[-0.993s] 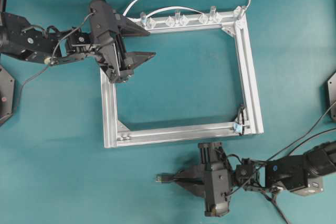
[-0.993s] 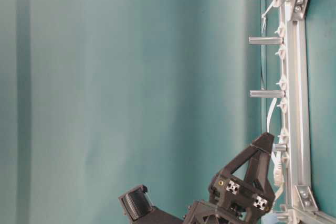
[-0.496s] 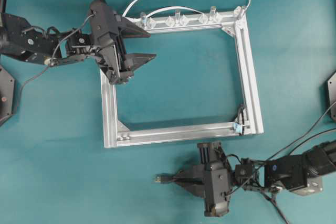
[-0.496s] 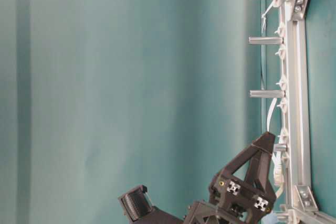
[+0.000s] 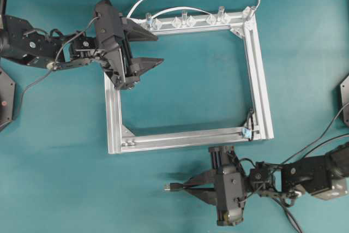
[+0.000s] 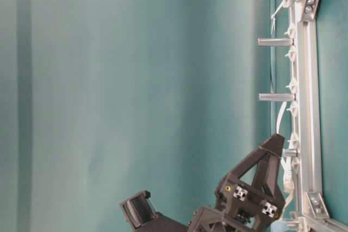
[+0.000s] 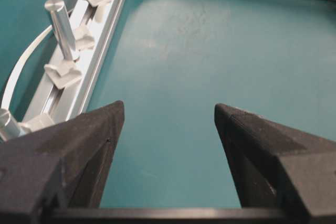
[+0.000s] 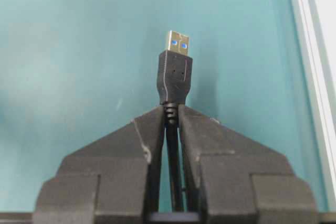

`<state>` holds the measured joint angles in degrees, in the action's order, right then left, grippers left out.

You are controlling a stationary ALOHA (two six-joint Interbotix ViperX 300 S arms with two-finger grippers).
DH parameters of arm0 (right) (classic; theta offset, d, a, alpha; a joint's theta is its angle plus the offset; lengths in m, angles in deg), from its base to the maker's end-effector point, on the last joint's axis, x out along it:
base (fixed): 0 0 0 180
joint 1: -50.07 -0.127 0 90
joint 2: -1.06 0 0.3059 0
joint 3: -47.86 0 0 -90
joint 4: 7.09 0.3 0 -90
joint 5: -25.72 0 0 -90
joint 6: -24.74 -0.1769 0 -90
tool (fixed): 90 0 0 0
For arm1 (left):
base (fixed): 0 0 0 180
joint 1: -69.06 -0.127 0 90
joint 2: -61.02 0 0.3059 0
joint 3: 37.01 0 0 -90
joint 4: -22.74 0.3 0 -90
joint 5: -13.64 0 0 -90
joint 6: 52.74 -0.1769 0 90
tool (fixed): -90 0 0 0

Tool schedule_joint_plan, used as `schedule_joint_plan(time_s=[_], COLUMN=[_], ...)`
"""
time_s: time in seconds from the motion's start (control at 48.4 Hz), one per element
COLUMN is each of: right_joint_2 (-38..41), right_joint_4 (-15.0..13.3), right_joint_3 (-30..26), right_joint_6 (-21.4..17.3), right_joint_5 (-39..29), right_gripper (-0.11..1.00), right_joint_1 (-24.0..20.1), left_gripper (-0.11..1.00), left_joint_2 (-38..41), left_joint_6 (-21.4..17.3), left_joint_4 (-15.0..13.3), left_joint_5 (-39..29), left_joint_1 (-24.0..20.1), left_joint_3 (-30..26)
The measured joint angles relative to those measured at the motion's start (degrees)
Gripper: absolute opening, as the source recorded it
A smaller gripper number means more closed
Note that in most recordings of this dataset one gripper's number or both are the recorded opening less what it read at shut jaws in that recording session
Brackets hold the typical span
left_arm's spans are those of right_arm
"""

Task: Insert the wire through the string loop located on the right side.
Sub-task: 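Lift the USB cable with the right gripper and move it rightward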

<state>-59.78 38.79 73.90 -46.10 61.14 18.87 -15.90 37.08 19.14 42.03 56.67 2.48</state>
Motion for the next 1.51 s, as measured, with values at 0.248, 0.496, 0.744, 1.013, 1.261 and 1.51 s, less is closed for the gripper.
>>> schedule_joint_plan(time_s=[0.248, 0.496, 0.744, 1.013, 1.261, 1.51], right_joint_2=[-2.02, -2.29, -2.29, -2.55, -6.06, -10.28], right_joint_4=[0.0, 0.0, 0.0, -0.09, 0.0, -0.09], right_joint_3=[0.09, 0.09, 0.09, 0.97, 4.92, 9.76], right_joint_6=[2.11, 2.29, 2.29, 2.46, 2.55, 2.55], right_joint_5=[-2.99, -3.43, -3.43, -3.69, -3.69, -3.69], right_gripper=[0.12, 0.12, 0.12, 0.12, 0.12, 0.12], right_joint_1=[0.0, 0.0, 0.0, 0.09, 0.09, 0.0], left_gripper=[0.75, 0.75, 0.75, 0.74, 0.74, 0.74], left_joint_2=[0.0, 0.0, 0.0, 0.0, 0.0, 0.0], left_joint_6=[0.09, 0.09, 0.09, 0.09, 0.09, 0.09], left_joint_4=[-0.09, 0.0, -0.09, 0.0, 0.0, 0.0], left_joint_5=[0.0, -0.35, -1.49, -1.58, -1.85, -3.96], left_joint_1=[0.18, 0.88, 1.76, 1.85, 1.85, 1.85], left_joint_3=[-0.7, -0.88, -0.88, -0.88, -1.41, -2.29])
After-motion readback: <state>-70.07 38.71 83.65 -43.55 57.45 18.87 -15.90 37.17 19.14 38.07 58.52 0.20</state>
